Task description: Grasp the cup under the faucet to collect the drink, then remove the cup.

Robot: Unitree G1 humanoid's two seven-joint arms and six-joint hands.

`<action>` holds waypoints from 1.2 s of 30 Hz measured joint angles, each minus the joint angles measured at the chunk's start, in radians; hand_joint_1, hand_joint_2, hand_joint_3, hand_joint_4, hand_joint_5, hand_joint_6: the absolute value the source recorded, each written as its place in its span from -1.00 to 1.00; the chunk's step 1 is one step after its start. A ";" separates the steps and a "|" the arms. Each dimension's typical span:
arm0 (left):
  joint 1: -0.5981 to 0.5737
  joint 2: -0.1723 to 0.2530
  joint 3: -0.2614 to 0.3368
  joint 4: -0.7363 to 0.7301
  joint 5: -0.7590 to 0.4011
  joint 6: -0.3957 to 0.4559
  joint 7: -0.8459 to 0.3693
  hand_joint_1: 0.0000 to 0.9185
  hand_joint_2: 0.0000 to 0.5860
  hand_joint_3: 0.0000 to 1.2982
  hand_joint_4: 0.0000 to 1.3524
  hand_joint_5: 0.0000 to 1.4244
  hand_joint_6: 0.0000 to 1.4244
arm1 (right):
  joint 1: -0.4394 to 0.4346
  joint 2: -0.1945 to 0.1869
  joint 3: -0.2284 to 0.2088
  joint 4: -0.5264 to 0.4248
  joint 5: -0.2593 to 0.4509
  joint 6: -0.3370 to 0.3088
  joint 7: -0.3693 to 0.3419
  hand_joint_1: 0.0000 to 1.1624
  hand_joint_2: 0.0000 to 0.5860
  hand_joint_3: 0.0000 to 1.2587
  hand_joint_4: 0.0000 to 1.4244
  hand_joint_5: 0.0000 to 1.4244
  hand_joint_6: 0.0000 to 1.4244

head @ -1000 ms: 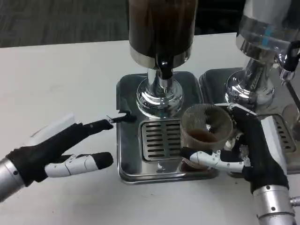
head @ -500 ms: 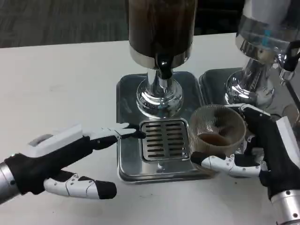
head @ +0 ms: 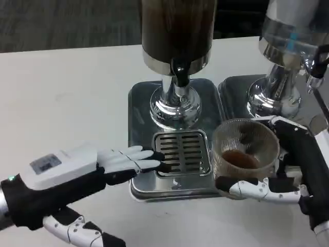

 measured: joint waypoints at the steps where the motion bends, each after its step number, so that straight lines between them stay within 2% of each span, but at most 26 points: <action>1: 0.004 0.003 0.002 -0.005 0.000 -0.011 0.002 -1.00 -0.87 -0.88 -1.00 -1.00 -0.95 | 0.006 0.000 -0.003 -0.009 0.002 0.002 0.004 1.00 -0.54 0.57 0.47 0.67 0.95; 10: 0.053 0.059 0.017 -0.032 -0.001 -0.068 0.016 -1.00 -0.88 -0.89 -1.00 -1.00 -0.96 | 0.065 -0.004 -0.023 -0.084 0.022 0.009 0.051 1.00 -0.53 0.58 0.47 0.67 0.95; 20: 0.093 0.101 0.029 -0.072 -0.039 -0.086 0.021 -1.00 -0.88 -0.90 -1.00 -1.00 -0.97 | 0.110 -0.003 -0.040 -0.143 0.038 0.016 0.075 1.00 -0.53 0.58 0.47 0.67 0.95; 36: 0.112 0.104 0.047 -0.083 -0.039 -0.121 0.040 -1.00 -0.88 -0.90 -1.00 -1.00 -0.97 | 0.124 -0.003 -0.054 -0.153 0.048 0.016 0.090 1.00 -0.53 0.58 0.47 0.69 0.95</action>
